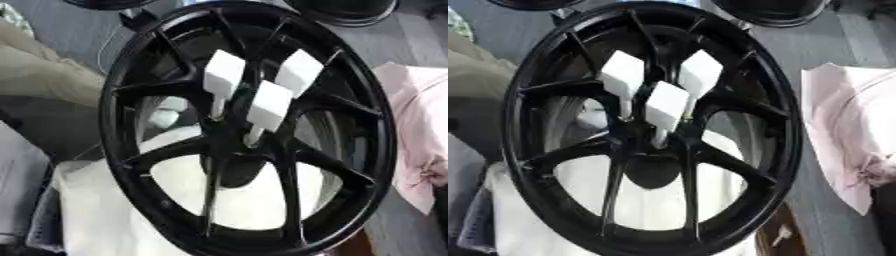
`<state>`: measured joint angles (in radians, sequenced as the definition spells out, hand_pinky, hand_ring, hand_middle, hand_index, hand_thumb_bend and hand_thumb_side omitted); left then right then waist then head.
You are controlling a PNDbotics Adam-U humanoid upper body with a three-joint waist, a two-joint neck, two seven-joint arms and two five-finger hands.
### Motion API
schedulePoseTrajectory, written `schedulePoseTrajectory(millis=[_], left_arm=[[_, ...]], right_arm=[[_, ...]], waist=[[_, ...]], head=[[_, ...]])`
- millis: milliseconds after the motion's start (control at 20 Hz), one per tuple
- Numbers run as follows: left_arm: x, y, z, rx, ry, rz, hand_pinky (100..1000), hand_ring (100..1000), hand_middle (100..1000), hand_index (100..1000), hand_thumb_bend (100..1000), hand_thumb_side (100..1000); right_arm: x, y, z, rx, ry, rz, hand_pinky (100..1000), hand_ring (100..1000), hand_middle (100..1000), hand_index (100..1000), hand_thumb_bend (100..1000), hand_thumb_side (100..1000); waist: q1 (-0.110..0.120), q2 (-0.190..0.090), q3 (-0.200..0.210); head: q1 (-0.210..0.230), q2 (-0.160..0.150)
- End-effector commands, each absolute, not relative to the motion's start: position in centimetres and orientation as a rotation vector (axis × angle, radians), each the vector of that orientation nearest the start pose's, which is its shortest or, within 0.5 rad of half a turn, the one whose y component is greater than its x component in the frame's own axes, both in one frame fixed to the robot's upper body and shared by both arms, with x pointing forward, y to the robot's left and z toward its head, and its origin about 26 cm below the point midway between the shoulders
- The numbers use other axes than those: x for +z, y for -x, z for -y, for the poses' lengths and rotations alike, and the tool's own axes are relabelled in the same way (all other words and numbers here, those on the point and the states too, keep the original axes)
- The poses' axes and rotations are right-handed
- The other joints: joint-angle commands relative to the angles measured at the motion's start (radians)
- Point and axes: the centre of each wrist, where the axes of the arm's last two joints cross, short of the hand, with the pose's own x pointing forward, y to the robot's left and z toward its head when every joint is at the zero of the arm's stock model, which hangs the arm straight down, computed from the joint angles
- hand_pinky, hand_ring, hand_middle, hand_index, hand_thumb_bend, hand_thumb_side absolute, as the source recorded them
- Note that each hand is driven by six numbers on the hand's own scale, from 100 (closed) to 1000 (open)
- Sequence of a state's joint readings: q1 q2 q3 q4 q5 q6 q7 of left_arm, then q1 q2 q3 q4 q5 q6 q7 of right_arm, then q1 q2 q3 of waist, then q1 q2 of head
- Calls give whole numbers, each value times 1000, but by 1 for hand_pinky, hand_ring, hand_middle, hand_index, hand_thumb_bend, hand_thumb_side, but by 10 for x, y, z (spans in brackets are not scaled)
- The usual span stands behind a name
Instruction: Pull the pin out of the wheel hub.
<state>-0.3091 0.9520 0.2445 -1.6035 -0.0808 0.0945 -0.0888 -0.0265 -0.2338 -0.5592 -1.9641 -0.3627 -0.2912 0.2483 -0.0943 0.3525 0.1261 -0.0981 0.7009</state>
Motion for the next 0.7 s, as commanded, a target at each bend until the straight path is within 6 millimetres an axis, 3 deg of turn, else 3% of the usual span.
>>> schedulePoseTrajectory(millis=[50,150,200,300,350,450,600,700], left_arm=[[300,-301,-448,-616,-1010,1794,646,742,737,870,100,775],[302,-301,-445,-622,-1005,1796,646,742,737,870,100,775],[303,-300,-444,-631,-1015,1794,727,781,754,902,100,275],[305,-301,-442,-664,-1053,1781,682,740,693,864,100,294],[305,-301,-440,-665,-1047,1788,627,700,647,825,100,514],[306,-301,-435,-636,-979,1858,567,661,611,795,100,670],[310,-301,-421,-557,-812,2033,475,594,546,760,100,669],[310,-303,-406,-493,-606,2164,444,573,523,743,100,689]], right_arm=[[155,-227,412,17,288,2414,898,842,750,827,100,620],[155,-227,413,17,287,2414,898,842,750,827,100,620],[155,-227,413,17,287,2413,898,842,750,827,100,620],[154,-227,413,17,287,2412,898,842,750,826,100,619],[154,-227,413,18,287,2412,898,842,750,826,100,619],[154,-227,413,19,286,2412,898,842,750,826,100,619],[154,-227,413,22,284,2412,898,842,750,826,100,617],[154,-228,413,24,277,2414,897,842,750,826,100,616]], waist=[[8,-24,-2],[8,-24,-3],[8,-24,-3],[8,-24,-5],[8,-24,-5],[7,-25,-5],[6,-28,-4],[4,-30,-6]], head=[[5,-12],[5,-12],[6,-13],[8,-13],[8,-12],[7,-12],[10,-12],[15,-12]])
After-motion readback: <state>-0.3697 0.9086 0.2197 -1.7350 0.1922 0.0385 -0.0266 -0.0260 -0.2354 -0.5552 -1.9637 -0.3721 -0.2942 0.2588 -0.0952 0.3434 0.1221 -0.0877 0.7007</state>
